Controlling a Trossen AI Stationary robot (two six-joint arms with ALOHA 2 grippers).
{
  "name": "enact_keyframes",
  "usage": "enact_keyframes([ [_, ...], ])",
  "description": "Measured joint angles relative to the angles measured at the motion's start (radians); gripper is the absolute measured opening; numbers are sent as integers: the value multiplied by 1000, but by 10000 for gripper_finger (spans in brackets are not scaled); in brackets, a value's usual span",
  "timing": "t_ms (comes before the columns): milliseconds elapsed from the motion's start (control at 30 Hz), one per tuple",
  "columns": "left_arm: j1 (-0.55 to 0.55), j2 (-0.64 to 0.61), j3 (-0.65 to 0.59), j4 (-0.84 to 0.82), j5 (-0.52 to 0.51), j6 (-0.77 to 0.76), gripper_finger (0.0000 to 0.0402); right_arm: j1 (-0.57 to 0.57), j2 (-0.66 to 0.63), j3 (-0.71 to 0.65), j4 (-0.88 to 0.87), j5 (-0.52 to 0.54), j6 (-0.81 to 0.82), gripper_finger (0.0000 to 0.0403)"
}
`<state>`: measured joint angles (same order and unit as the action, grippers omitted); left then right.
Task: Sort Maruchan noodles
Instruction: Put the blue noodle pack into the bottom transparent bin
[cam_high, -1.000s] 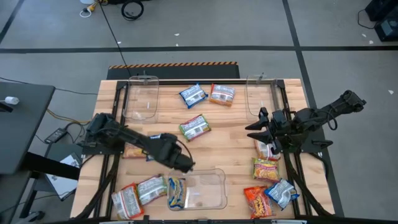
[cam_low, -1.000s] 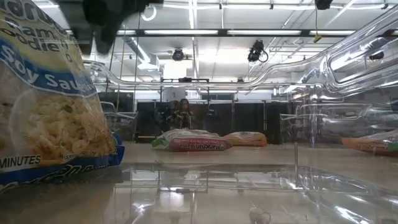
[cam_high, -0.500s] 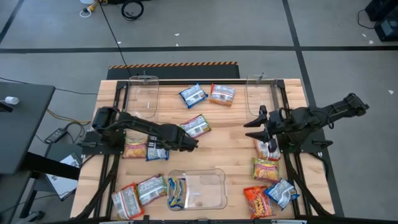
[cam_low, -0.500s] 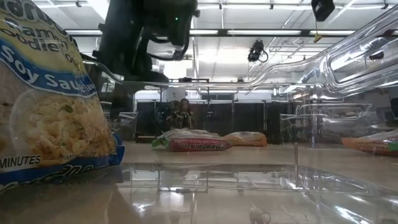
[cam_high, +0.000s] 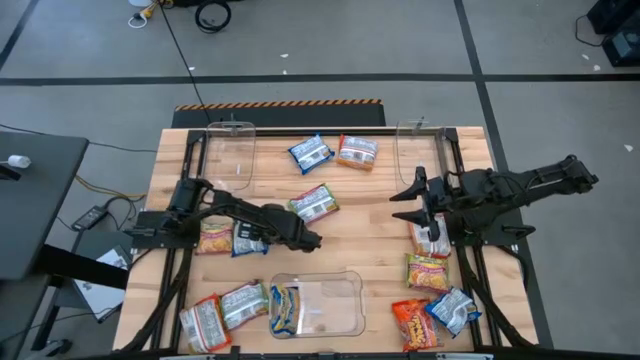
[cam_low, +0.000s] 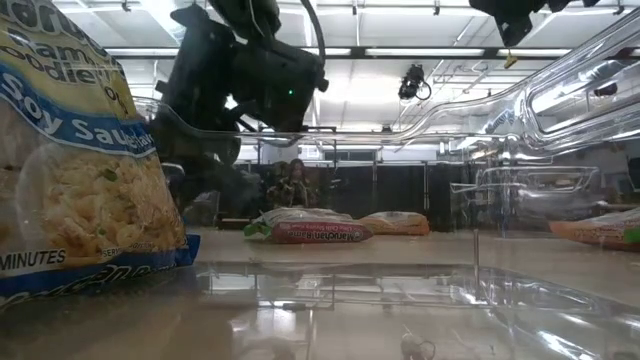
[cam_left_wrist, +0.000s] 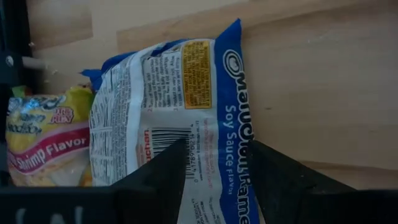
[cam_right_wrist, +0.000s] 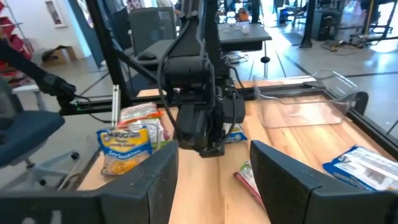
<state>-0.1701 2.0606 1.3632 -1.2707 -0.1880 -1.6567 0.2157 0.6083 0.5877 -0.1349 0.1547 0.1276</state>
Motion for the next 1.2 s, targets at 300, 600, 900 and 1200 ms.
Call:
enact_keyframes([
  [300,28,13,-2,-66,28,28,50,-39,0,0,0,5,-41,204],
  [600,28,-62,100,-167,62,118,5,-49,0,0,2,5,-53,202],
  [900,3,-170,300,-213,20,146,3,-48,0,0,-16,6,-53,201],
  [1200,-26,-168,170,-92,39,34,104,-48,0,0,-114,8,-34,212],
])
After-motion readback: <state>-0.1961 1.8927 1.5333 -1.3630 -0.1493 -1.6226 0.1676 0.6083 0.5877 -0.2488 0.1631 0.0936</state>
